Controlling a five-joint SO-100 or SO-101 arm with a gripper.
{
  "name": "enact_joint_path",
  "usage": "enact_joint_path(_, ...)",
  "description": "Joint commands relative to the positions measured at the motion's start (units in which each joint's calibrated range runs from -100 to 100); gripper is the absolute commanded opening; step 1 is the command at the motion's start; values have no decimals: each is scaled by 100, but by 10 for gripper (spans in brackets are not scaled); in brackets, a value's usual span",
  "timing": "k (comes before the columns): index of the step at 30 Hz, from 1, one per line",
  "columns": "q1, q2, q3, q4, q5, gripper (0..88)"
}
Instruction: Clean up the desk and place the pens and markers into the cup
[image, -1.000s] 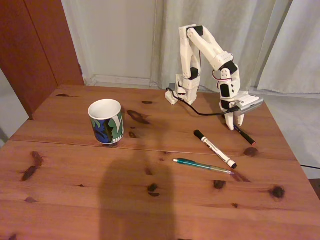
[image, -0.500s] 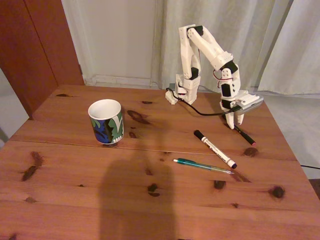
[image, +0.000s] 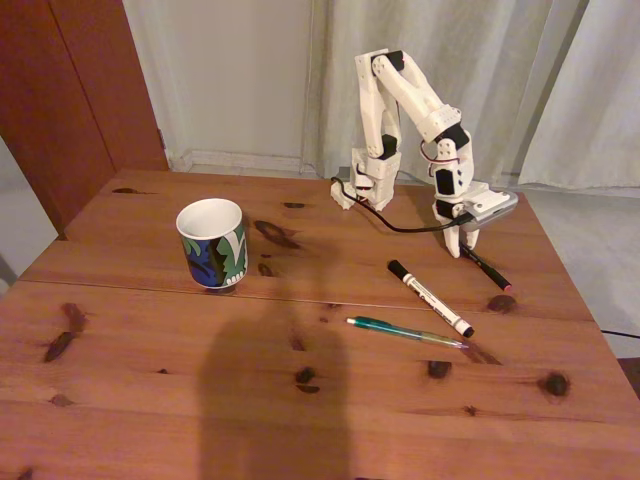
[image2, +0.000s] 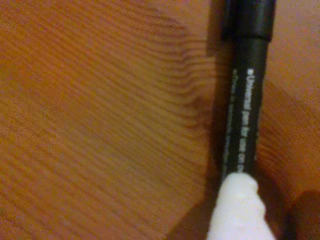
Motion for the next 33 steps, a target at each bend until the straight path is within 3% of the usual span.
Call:
enact_joint_path(1,-31,-136,15,-73,15,137)
enact_joint_path(9,-23,-145,-48,-727,47,137)
enact_joint_path(33,-385,-145,565,-770,31,136)
